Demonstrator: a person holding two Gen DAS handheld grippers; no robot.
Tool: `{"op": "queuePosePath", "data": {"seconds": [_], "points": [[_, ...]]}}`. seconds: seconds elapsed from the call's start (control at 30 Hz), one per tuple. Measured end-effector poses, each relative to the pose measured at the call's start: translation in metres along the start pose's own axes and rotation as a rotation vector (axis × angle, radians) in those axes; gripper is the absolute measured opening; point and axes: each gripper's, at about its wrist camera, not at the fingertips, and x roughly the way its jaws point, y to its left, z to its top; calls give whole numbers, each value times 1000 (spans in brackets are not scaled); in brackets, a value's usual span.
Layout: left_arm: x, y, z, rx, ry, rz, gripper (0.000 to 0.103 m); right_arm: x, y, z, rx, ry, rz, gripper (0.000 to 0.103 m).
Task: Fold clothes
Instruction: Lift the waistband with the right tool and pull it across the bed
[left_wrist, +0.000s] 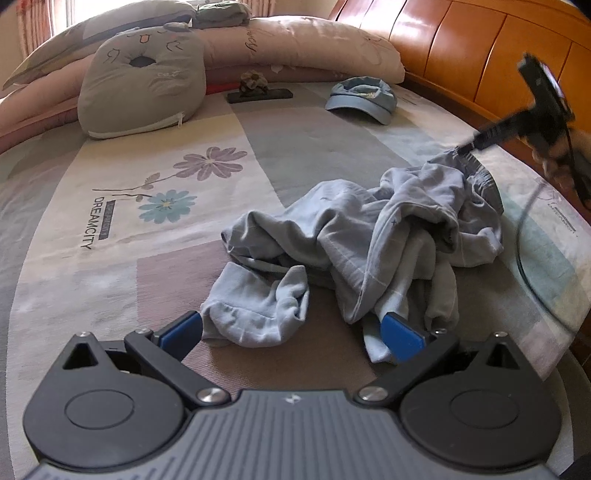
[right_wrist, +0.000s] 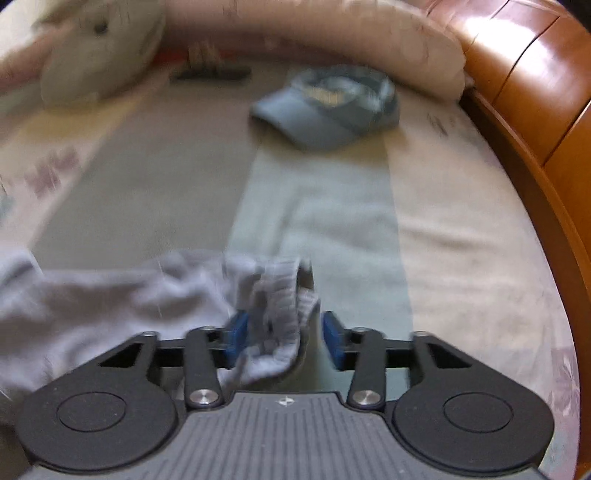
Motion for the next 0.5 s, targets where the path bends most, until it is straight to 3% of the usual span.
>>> {"op": "queuePosePath", "data": {"seconds": [0.13,0.23,0.4,0.5], "points": [[1,-1,0,-6,7,-1,102,10,-7,29,21,-48,-14,65],[3,-1,-1,-7,18,7,102,40,-9,38,22,-9,-29,65],[5,3,-3,-13,28,12,102,81,-4,17,-27,121,-43,64],[9,4,-3,-13,38,15,102,73,-5,0,-8,123,1,63]]}}
